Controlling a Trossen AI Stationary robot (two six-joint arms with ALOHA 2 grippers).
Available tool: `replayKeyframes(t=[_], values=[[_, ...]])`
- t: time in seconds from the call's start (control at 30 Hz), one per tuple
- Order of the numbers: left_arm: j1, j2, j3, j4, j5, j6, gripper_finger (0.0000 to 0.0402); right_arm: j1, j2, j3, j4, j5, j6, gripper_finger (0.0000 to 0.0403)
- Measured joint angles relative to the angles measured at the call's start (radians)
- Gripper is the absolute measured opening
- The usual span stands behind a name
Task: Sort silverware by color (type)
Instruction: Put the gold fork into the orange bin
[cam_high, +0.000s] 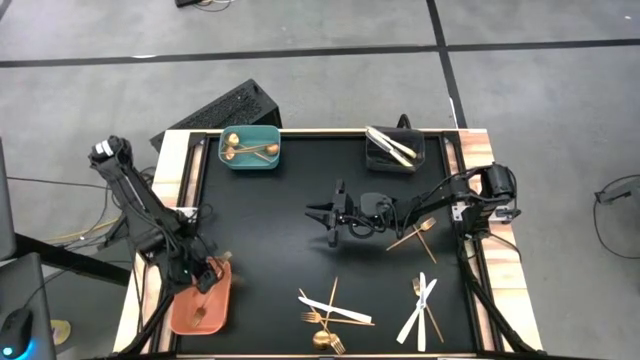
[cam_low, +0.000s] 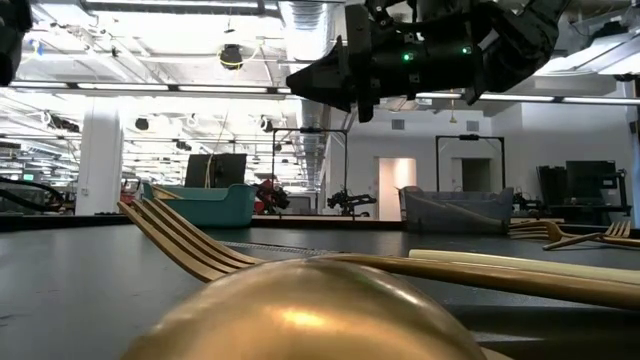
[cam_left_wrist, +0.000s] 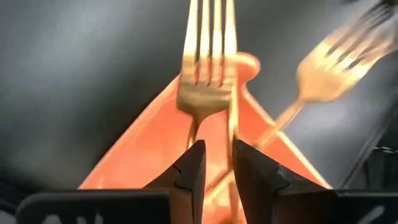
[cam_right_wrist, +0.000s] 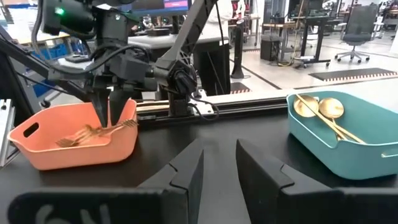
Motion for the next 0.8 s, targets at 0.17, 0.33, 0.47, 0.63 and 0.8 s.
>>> replayKeyframes(t=[0.17, 0.33, 0.47, 0.63, 0.8], values=[[0.0, 0.047, 0.0, 0.007, 0.018, -0.051, 0.0085, 0.0, 0.0, 0.0, -0.001, 0.0, 0.001, 0.0123], [-0.001, 0.042, 0.0, 0.005, 0.005, -0.068, 0.0088, 0.0, 0.0, 0.0, 0.0, 0.0, 0.001, 0.0123], [0.0, 0.023, 0.0, 0.0, -0.029, -0.048, 0.0088, 0.004, 0.0, 0.0, -0.016, -0.001, 0.033, 0.0123], [0.0, 0.0, 0.013, -0.009, -0.084, -0.011, 0.0088, 0.004, 0.0, 0.0, -0.084, -0.003, 0.06, 0.0123], [0.0, -0.002, 0.092, -0.071, -0.17, 0.073, 0.0081, 0.005, 0.0, 0.0, -0.085, -0.096, 0.061, 0.0123]])
